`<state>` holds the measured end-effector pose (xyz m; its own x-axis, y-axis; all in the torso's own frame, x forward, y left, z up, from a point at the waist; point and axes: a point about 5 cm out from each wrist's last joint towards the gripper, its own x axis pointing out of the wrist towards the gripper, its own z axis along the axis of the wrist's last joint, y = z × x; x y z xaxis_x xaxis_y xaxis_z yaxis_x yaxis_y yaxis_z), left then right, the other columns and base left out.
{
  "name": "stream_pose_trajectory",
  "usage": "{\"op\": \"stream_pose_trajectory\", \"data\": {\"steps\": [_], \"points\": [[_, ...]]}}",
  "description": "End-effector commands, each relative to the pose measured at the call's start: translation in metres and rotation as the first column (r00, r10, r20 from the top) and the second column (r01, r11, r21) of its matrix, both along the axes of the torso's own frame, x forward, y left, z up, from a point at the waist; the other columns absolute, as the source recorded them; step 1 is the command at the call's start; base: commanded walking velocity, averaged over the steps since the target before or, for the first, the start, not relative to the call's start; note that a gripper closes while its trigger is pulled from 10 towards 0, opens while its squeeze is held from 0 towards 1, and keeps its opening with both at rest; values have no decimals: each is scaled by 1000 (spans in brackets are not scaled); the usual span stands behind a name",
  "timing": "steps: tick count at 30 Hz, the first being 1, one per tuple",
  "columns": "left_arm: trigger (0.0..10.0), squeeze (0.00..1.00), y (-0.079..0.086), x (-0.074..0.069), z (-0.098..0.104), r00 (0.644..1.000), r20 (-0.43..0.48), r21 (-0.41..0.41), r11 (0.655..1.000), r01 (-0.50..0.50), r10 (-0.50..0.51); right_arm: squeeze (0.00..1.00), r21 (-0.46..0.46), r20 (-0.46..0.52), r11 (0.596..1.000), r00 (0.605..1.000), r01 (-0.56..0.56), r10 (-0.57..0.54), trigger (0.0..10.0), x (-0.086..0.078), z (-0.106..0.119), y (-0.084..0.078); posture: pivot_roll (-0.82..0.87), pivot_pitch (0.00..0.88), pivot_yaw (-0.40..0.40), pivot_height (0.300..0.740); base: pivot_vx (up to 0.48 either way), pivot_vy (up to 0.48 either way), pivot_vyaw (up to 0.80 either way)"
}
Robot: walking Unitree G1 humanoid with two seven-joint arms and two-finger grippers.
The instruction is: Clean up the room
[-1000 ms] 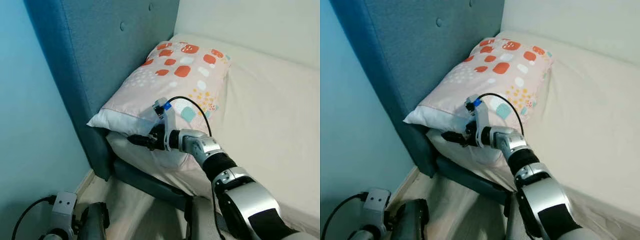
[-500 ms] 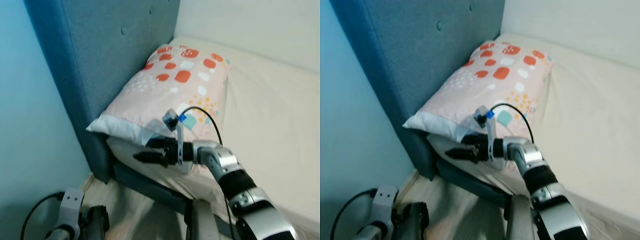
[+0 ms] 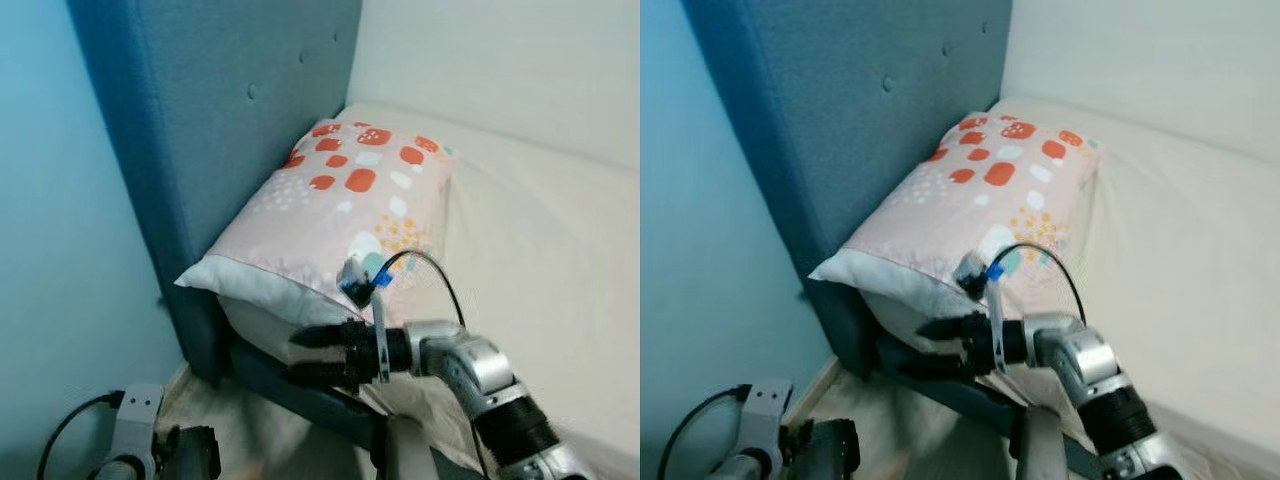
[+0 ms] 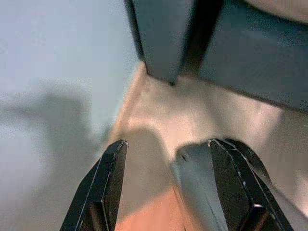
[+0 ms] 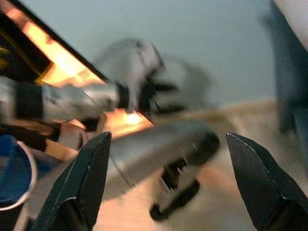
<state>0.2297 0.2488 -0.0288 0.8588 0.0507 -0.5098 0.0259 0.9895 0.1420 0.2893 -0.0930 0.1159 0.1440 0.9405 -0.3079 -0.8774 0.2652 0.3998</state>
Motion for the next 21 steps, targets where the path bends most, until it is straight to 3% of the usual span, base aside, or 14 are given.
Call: {"op": "stream_pose_trajectory", "data": {"steps": [1, 3, 4, 5, 6, 8, 9, 11, 13, 15, 17, 18, 19, 21], "points": [[10000, 0, 1, -3, -3, 1000, -20, -3, 1000, -12, 12, 0, -35, 2, 999, 999, 34, -34, 10000, 1, -6, -4, 85, 25, -89, 486, 0, 0, 0], [10000, 0, -2, 5, 3, 1000, 15, -20, 1000, -5, 6, 0, 61, 16, 998, 1000, 17, -18, 10000, -6, 5, -1, 86, 19, -83, 486, 0, 0, 0], [10000, 0, -2, 5, 3, 1000, 15, -20, 1000, -5, 6, 0, 61, 16, 998, 1000, 17, -18, 10000, -6, 5, -1, 86, 19, -83, 486, 0, 0, 0], [10000, 0, -3, 10, 7, 999, 43, -29, 1000, -5, 7, 0, 157, 42, 987, 999, 18, -25, 10000, -8, 18, 0, 86, 19, -83, 486, 0, 0, 0], [10000, 0, -3, 16, 12, 996, 82, -48, 999, -18, 22, 0, 278, 62, 958, 994, 66, -87, 10000, -4, 34, -3, 86, 19, -83, 486, 0, 0, 0], [10000, 0, -3, 16, 12, 996, 82, -48, 999, -18, 22, 0, 278, 62, 958, 994, 66, -87, 10000, -4, 34, -3, 86, 19, -83, 486, 0, 0, 0], [10000, 0, -3, 22, 18, 992, 119, -69, 997, -27, 35, 0, 371, 73, 917, 980, 146, -185, 10000, 4, 47, -9, 80, 17, -83, 486, 0, 0, 0], [10000, 0, -3, 22, 18, 992, 119, -69, 997, -27, 35, 0, 371, 73, 917, 980, 146, -185, 10000, 4, 47, -9, 80, 17, -83, 486, 0, 0, 0], [10000, 0, -9, 30, 25, 988, 157, -117, 993, 4, 15, 0, 479, 52, 820, 923, 313, -382, 10000, 21, 59, -24, 84, 12, -84, 486, 0, 0, 0], [10000, 0, -9, 30, 25, 988, 157, -117, 993, 4, 15, 0, 479, 52, 820, 923, 313, -382, 10000, 21, 59, -24, 84, 12, -84, 486, 0, 0, 0], [10000, 0, -19, 28, 20, 989, 127, -118, 988, 95, -80, 0, 541, 17, 727, 858, 423, -513, 10000, 33, 65, -38, 82, 4, -82, 486, 0, 0, 0], [10000, 0, -19, 28, 20, 989, 127, -118, 988, 95, -80, 0, 541, 17, 727, 858, 423, -513, 10000, 33, 65, -38, 82, 4, -82, 486, 0, 0, 0], [10000, 0, -22, 26, 18, 988, 110, -113, 986, 121, -109, 0, 561, 4, 697, 840, 447, -543, 10000, 35, 66, -42, 82, 4, -82, 486, 0, 0, 0], [10000, 0, -22, 26, 18, 988, 110, -113, 986, 121, -109, 0, 561, 4, 697, 840, 447, -543, 10000, 35, 66, -42, 82, 4, -82, 486, 0, 0, 0]]}}
